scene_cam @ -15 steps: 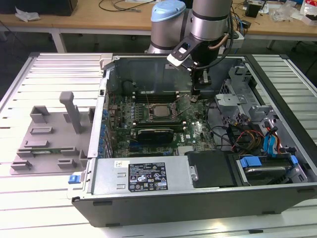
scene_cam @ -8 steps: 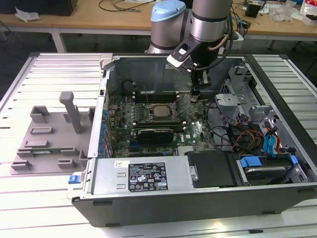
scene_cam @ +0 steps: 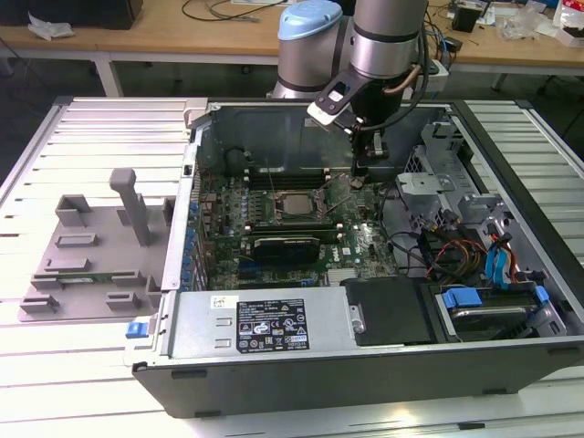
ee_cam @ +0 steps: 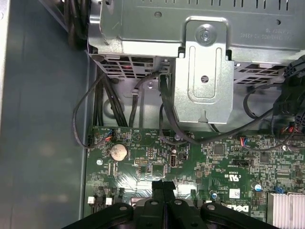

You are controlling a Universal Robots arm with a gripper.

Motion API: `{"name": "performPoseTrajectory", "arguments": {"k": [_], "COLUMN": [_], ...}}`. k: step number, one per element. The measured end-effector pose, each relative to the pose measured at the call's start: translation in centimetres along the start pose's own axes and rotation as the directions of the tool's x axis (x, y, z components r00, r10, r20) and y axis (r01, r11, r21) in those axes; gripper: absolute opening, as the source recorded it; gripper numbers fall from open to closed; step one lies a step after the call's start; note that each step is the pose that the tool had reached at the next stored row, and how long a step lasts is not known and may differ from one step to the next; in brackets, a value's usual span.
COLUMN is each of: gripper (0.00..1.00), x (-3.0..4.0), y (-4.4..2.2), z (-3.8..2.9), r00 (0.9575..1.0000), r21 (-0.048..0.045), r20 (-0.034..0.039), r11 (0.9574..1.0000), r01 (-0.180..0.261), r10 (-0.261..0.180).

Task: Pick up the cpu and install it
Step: 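Close the cpu cover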

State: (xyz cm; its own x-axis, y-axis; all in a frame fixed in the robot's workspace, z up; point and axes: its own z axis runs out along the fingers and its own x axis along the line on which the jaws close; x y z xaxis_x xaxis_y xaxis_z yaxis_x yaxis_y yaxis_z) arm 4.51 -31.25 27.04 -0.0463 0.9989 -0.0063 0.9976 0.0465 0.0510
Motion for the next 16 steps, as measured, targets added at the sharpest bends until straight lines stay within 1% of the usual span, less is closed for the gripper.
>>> {"name": "performPoseTrajectory", "arguments": {"k": [3,4,6,8,10,14,15,16], "gripper": [0.11,0.11,0.11,0.11,0.11,0.11,0.11,0.11], "x": [0.0,0.0,-0.01,-0.03,-0.05,-0.08,-0.08,-0.07], "y": [0.01,0.08,0.24,0.89,1.21,1.65,1.71,1.71], "z": [0.33,0.55,0.59,0.7,0.74,0.82,0.95,1.34], "r00": [1.0,1.0,1.0,1.0,1.0,1.0,1.0,1.0], "r21": [0.0008,0.0036,0.0051,0.0088,0.0109,0.0142,0.0161,0.0194], "r20": [0.0,-0.0002,-0.0001,-0.0005,-0.0007,-0.0004,0.0007,0.0017], "r11": [1.0,1.0,1.0,1.0,0.9999,0.9999,0.9999,0.9998], "r01": [0.0,0.0,0.0,0.0,0.0,0.0,0.0,0.0], "r10": [0.0,0.0,0.0,0.0,0.0,0.0,0.0,0.0]}}
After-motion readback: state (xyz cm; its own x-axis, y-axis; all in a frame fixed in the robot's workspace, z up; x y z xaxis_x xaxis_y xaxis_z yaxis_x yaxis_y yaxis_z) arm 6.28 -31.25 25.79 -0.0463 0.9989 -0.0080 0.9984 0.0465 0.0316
